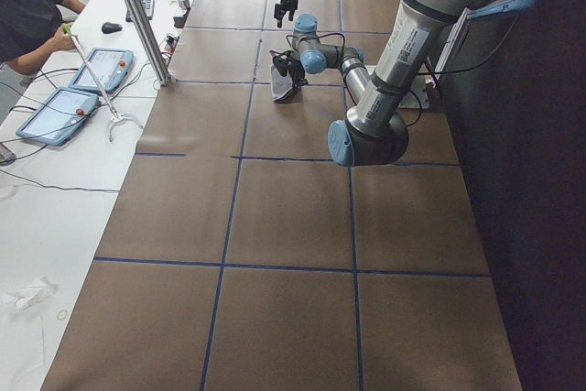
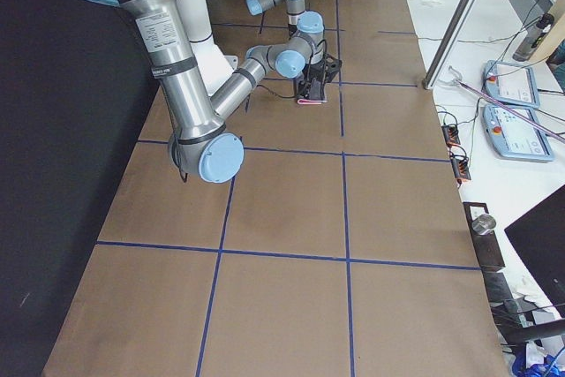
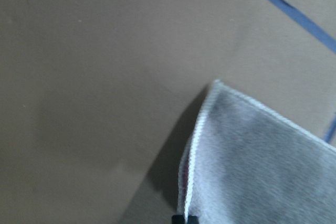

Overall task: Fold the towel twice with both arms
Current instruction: 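Fold the held towel end over toward the other end with the left gripper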

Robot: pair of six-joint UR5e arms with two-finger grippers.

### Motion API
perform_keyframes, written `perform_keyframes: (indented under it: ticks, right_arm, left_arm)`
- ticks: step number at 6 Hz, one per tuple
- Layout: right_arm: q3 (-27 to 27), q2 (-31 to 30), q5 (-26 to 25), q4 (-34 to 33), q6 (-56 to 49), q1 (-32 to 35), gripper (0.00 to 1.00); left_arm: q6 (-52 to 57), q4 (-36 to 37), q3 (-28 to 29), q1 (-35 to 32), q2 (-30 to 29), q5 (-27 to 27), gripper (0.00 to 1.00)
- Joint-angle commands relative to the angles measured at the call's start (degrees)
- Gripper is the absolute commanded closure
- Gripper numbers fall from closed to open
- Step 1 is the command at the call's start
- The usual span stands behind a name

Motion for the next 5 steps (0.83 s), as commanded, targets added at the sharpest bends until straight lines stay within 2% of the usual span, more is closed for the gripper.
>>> perform_keyframes:
  ticks: [1,2,4,5]
  right_arm:
    - [2.3,-7.9,7.6,0.0,-13.0,9.3,0.0]
    - [2.6,-11.1,11.7,0.0,-19.5,13.3,0.0]
    - [2.9,-12.8,12.1,0.2,-19.8,14.0,0.0]
    - [3.0,-13.1,12.1,0.2,-19.9,14.0,0.0]
  left_arm:
    - [2.5,-0.1,3.8,0.3,-6.0,2.3,1.0]
    - [4.0,-0.2,9.8,0.5,-11.5,2.7,0.99]
    - [3.9,-0.9,16.4,4.7,-18.3,9.2,0.99]
    - [3.9,-1.2,18.5,4.7,-19.7,9.2,0.99]
